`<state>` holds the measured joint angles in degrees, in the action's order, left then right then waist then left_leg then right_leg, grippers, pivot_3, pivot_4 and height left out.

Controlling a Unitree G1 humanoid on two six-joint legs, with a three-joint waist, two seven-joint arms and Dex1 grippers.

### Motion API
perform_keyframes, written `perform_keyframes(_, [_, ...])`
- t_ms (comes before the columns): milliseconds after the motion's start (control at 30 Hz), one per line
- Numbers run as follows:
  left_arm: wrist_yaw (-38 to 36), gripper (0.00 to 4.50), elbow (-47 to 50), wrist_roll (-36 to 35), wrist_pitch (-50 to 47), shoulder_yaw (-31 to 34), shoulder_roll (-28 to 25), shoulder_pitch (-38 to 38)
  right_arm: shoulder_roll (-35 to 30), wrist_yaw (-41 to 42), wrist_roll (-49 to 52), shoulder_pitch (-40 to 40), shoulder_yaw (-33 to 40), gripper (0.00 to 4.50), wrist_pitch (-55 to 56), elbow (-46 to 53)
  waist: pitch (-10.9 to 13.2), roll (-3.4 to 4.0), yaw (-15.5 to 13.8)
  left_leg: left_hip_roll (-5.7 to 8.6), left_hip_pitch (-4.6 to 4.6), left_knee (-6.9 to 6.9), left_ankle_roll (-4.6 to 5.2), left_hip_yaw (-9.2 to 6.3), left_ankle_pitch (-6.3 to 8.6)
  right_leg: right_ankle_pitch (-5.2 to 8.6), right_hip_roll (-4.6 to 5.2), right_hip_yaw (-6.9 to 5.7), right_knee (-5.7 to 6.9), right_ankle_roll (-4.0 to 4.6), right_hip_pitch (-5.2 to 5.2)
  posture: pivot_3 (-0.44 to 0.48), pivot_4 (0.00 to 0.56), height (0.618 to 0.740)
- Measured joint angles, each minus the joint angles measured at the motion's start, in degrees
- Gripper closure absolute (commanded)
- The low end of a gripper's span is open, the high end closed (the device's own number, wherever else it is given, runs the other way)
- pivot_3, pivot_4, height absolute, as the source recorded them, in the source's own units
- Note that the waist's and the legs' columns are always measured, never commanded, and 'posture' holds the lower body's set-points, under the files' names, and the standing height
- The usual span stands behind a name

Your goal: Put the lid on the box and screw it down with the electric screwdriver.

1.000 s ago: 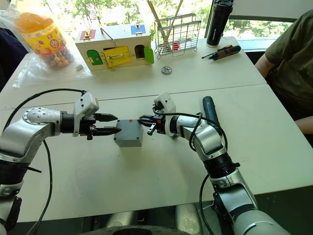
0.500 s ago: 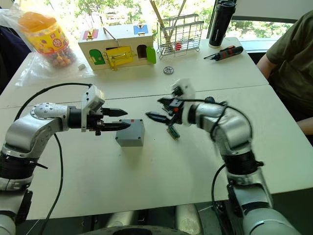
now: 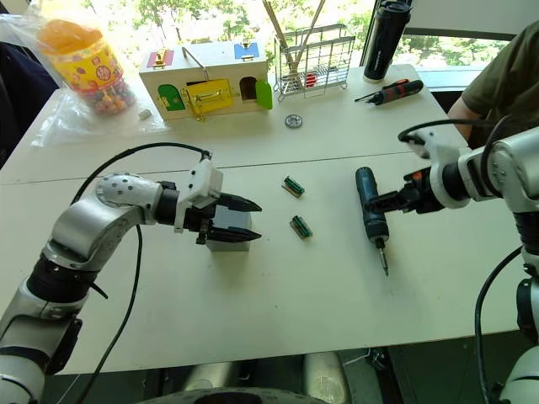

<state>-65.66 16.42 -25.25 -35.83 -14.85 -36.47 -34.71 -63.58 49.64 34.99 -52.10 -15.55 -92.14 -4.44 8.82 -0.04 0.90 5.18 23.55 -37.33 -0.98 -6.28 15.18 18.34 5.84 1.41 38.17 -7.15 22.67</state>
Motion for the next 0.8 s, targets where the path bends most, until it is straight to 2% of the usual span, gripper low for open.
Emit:
perform_keyframes(167, [2.44,1.83,0.98,0.5,0.25,0.08,1.34,2.04,2.34,1.89,-1.6,-6.41,-8.02,0.01,-0.02,-10.22,0.0,0.0,0.25,-0.07,0.0,0.12,0.0,0.0,0.01,0.0,-0.07,0.02,0.02,0.0,0.11,0.0,0.15,0.74])
perform_keyframes(333, [5.87,1.83,3.71,0.46,-0.8,0.3,2.38,5.65,5.74,3.85,-4.17,-9.38,-15.33,0.01,0.5,-16.43,0.0,0.0,-0.32,-0.03,0.03,0.02,0.0,-0.04,0.0,0.0,-0.03,-0.01,0.03,0.0,0.08,0.0,0.15,0.74])
perform_keyframes(533, [9.13,1.83,6.01,0.45,-1.47,0.44,3.11,7.51,8.74,8.51,-9.0,-11.77,-24.83,0.01,5.5,-20.1,-0.01,-0.02,-0.18,0.0,0.03,-0.05,0.0,-0.08,0.0,0.0,-0.02,-0.04,0.02,-0.01,0.04,0.0,0.15,0.74])
perform_keyframes(667, [11.21,1.83,6.6,0.59,-1.48,0.43,3.45,8.31,10.27,12.42,-13.39,-12.96,-30.1,0.01,9.58,-20.72,-0.28,-0.47,0.05,-0.04,-0.14,-0.04,-0.01,-0.13,0.01,0.0,-0.06,-0.06,0.02,-0.01,-0.12,0.0,0.15,0.74])
perform_keyframes(767, [12.7,1.83,7.02,0.85,-1.52,0.41,3.8,9.09,12.03,14.46,-17.48,-12.78,-32.9,0.75,13.6,-22.37,-0.79,-1.3,0.05,-0.06,-0.26,-0.06,-0.02,-0.23,0.01,0.0,-0.09,-0.11,-0.04,0.0,-0.29,0.0,0.15,0.74])
perform_keyframes(800, [13.18,1.83,7.2,0.85,-1.56,0.37,4.15,9.35,12.62,15.1,-18.9,-12.65,-33.5,1.12,15.15,-23.57,-0.9,-1.48,0.01,-0.05,-0.3,-0.08,-0.02,-0.24,0.02,0.0,-0.08,-0.12,-0.07,0.0,-0.34,0.0,0.15,0.74])
